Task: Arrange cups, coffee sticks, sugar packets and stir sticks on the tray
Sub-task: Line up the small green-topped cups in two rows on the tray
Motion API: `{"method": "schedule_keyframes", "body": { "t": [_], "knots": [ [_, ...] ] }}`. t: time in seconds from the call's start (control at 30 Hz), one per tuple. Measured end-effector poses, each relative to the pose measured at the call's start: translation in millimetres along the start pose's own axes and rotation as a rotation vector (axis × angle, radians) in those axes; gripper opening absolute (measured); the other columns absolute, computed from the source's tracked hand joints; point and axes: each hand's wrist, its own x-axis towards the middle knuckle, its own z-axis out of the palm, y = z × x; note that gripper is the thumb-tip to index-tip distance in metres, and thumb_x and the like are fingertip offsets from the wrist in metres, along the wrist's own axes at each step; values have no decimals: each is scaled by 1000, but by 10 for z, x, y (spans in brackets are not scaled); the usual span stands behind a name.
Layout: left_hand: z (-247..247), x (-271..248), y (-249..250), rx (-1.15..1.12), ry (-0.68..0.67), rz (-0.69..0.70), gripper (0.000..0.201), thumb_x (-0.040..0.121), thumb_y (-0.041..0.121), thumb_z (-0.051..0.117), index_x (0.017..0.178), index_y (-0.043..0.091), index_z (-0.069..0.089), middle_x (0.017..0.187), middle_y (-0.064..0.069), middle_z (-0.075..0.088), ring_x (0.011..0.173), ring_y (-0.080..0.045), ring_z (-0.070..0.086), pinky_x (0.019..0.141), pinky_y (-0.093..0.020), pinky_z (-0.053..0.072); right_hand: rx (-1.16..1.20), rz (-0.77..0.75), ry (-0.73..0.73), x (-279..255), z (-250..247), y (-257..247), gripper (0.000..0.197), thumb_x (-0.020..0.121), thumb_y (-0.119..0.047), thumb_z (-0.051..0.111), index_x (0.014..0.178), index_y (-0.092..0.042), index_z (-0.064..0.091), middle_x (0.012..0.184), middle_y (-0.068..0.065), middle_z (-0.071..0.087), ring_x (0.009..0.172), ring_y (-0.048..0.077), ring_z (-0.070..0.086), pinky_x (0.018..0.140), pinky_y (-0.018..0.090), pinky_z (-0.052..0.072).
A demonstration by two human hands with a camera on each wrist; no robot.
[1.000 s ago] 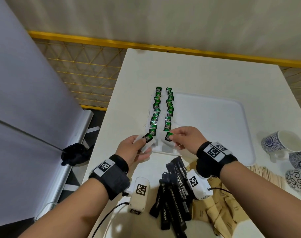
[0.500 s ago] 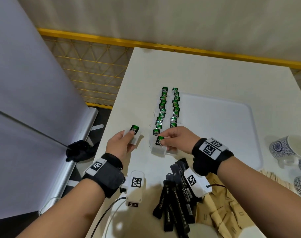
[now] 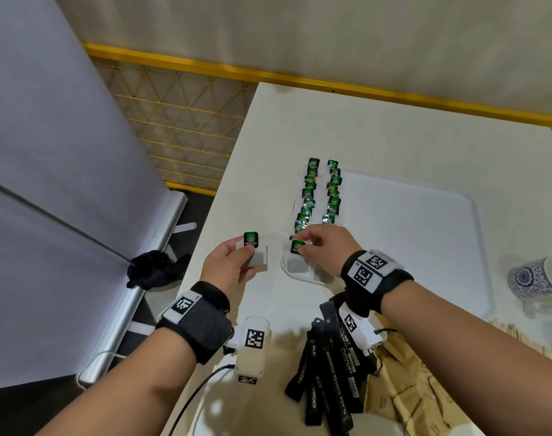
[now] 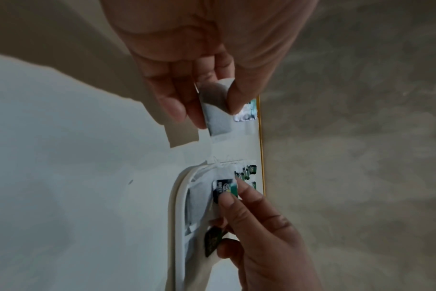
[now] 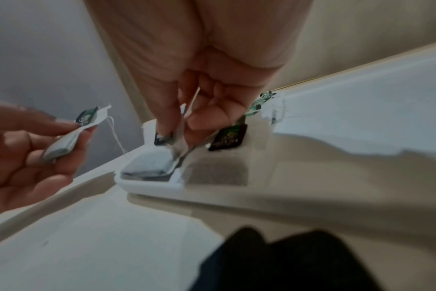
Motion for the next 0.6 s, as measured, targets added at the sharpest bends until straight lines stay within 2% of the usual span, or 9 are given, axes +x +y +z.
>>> {"method": "schedule_keyframes", "body": {
  "t": [0.07,0.1,0.17,0.27,0.4,0.5,0.6],
  "knots": [
    [19,2,-1,5,-7,-3,15,89,13,64,102,19,64,101,-12,65,87,-23,61,63,-28,51,-43,-31,33,-8,5,25,35,81,-22,71,114,-25,63,95,-5,54,75,10,52,76,25,49],
    [30,4,-2,9,-9,-4,14,89,13,63,101,19,64,100,-11,65,87,-22,61,64,-27,51,-52,-43,56,-13,5,34,35,78,-22,74,110,-25,61,95,-3,51,74,12,51,76,29,50],
    [46,11,-3,18,-17,-4,13,89,13,62,101,20,64,100,-10,65,87,-21,61,64,-27,51,-69,-57,72,-18,7,33,28,75,-21,76,96,-25,58,88,-3,48,70,13,48,71,29,47],
    [72,11,8,32,-27,1,14,90,13,62,102,19,64,98,-9,65,86,-20,60,65,-27,52,-106,-26,-42,9,48,18,17,76,-19,76,81,-24,60,74,-9,53,66,10,52,65,24,45],
    [91,24,8,43,-41,2,14,89,13,62,102,19,64,97,-9,65,85,-20,61,66,-28,52,-107,8,-99,57,120,24,13,76,-17,74,81,-26,65,68,-11,59,62,9,56,65,21,50],
    [97,36,3,51,-45,2,15,89,13,62,103,18,65,98,-9,65,85,-20,61,66,-29,52,-130,-13,-123,68,118,22,12,77,-18,72,82,-26,66,68,-11,57,64,9,56,69,23,51],
    [100,37,-1,48,-47,-2,16,89,13,63,104,17,65,99,-10,64,84,-20,60,65,-28,51,-185,-50,-108,73,106,10,12,78,-19,70,85,-27,64,71,-11,57,68,10,57,67,22,49]
  ]
}}
